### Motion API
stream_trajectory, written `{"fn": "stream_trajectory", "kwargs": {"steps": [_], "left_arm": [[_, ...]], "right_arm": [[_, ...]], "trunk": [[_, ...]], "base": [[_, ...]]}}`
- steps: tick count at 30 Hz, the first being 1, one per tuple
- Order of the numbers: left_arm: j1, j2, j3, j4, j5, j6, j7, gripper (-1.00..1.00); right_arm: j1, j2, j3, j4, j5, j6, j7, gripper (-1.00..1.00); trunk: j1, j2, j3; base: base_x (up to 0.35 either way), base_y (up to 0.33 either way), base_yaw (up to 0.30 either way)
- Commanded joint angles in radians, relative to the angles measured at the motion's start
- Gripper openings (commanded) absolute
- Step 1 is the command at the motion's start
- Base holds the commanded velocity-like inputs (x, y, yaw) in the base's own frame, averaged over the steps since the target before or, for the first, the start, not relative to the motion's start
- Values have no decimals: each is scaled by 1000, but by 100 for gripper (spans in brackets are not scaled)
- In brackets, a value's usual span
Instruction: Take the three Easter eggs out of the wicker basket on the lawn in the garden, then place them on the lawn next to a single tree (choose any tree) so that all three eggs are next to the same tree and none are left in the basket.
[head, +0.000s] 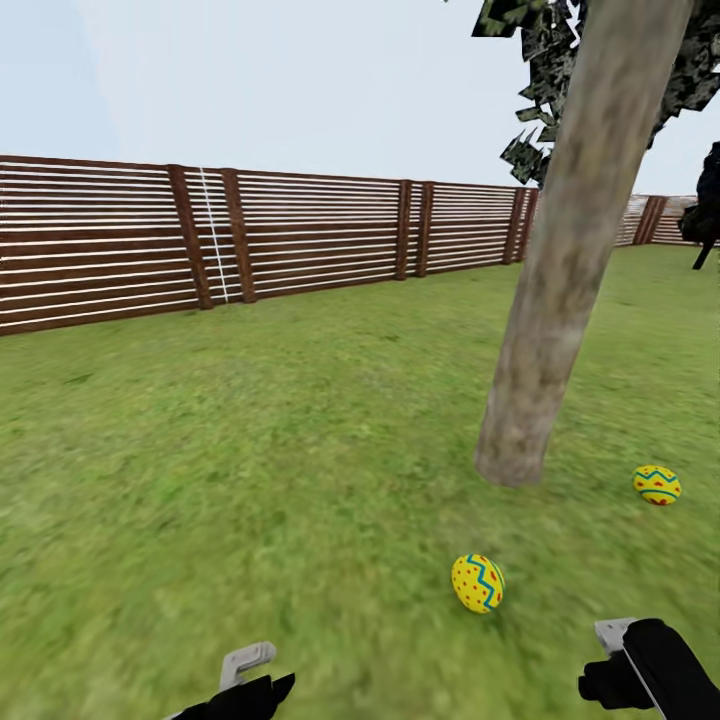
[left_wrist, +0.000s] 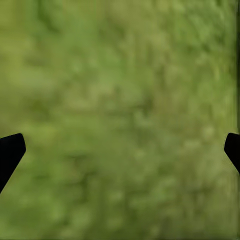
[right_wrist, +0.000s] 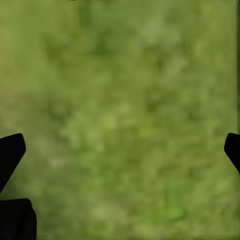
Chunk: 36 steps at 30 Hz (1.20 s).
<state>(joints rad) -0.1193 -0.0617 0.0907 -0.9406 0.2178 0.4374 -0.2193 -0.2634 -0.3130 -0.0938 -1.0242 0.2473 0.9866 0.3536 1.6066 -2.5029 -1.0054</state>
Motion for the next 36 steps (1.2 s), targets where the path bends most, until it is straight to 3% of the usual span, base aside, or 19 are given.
{"fn": "stream_trajectory", "kwargs": {"steps": [1, 14, 20, 22, 23, 26, 36], "left_arm": [[0, -1, 4, -1, 6, 9, -4, 100], [0, -2, 4, -1, 6, 9, -3, 100], [0, -7, 4, 22, 7, 7, -3, 100], [0, -7, 5, 24, 7, -29, -3, 100], [0, -7, 7, 26, 7, -101, -1, 100], [0, -7, 7, 27, 6, -156, 0, 100], [0, -7, 5, 49, 6, -153, -1, 100]], "right_arm": [[0, 0, -1, -1, 10, 3, 10, 100], [0, 0, 0, -2, 10, 3, 10, 100], [0, 0, 0, -5, 10, 3, 10, 100], [0, 0, -1, -6, 9, 3, 11, 100], [0, 0, 0, -6, 10, 3, 11, 100], [0, 1, 1, -7, 11, 3, 10, 100], [0, 2, 2, -7, 12, 3, 10, 100]], "trunk": [[-1, 0, 3], [-7, 3, 53], [-30, 45, 72], [-37, 59, 78], [-41, 66, 81], [-53, 87, 91], [-91, 157, 122]], "base": [[-190, -107, 0], [-297, -142, 0], [-296, -148, 0], [-116, -49, 0], [-37, -22, 0], [-16, -126, 0], [-1, -268, 0]]}}
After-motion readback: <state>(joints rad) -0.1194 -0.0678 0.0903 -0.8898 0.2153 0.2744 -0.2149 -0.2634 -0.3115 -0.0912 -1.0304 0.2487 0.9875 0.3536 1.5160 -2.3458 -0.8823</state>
